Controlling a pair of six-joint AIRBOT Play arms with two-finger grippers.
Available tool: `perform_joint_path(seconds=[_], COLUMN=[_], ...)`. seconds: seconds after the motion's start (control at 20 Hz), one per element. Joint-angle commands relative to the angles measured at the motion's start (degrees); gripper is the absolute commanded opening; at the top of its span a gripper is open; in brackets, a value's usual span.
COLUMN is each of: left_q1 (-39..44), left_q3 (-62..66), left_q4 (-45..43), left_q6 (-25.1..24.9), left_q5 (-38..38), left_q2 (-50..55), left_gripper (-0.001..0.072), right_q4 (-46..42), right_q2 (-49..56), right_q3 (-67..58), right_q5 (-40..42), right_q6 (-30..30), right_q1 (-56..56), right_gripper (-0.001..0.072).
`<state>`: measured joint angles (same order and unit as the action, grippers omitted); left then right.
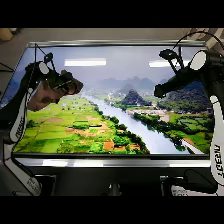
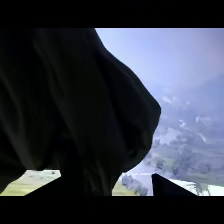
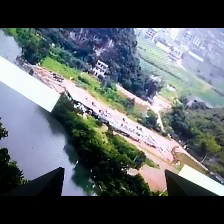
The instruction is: Fold the shirts.
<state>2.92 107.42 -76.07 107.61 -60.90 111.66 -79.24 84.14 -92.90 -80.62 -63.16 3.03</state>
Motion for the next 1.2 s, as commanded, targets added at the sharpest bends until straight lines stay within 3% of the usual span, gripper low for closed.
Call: perform_joint_path(seconds=[0.0, 0.05, 0.1, 0.2, 0.35, 0.5, 0.7, 1.0, 1.05, 1.1, 1.15], left_q1=[-2.45, -2.34, -2.14, -1.99, -0.11, 6.51, 19.58, 40.39, 43.04, 45.00, 45.72], left_q3=[2.27, 2.27, 2.29, 2.36, 2.84, 2.78, 2.75, -4.52, -5.09, -4.94, -4.63], left_q4=[7.76, 7.76, 8.20, 13.20, 23.69, 24.00, 23.34, 21.46, 21.62, 22.23, 22.34], left_q6=[0.42, 0.39, 0.33, -2.82, -21.31, -30.75, -25.55, -20.33, -19.93, -19.06, -16.31], left_q5=[0.44, 0.74, 0.74, 1.44, 0.87, -0.63, -2.14, 2.58, 3.10, 3.13, 3.10], left_q2=[6.23, 6.43, 6.25, 4.39, -2.91, -15.17, -23.98, -17.86, -15.69, -13.70, -12.81], left_gripper=[0.0506, 0.0308, 0.0017, 0.0022, 0.0022, 0.0022, 0.0022, 0.0024, 0.0110, 0.0480, 0.0720], right_q4=[0.07, 0.07, 0.04, -0.13, -4.74, -11.61, -12.98, -14.88, -15.76, -16.48, -16.55], right_q2=[0.02, 0.02, -0.07, -1.53, -8.07, -16.92, -28.17, -38.16, -38.62, -38.66, -38.38], right_q3=[-0.07, -0.07, -0.07, -0.13, -0.13, -0.11, -0.11, -0.11, -0.11, -0.11, -0.11], right_q5=[-1.09, -1.42, -1.55, -0.66, 7.45, 16.81, 22.80, 17.29, 16.50, 15.17, 13.31], right_q6=[0.02, 0.02, 0.09, 1.88, 3.93, 3.89, 3.85, 3.82, 3.82, 3.82, 3.82], right_q1=[0.04, 0.04, 0.04, 0.04, 0.04, 0.04, 0.04, 0.04, 0.04, 0.04, 0.04], right_gripper=[0.0680, 0.0656, 0.0620, 0.0511, 0.0511, 0.0511, 0.0509, 0.0507, 0.0507, 0.0507, 0.0507])
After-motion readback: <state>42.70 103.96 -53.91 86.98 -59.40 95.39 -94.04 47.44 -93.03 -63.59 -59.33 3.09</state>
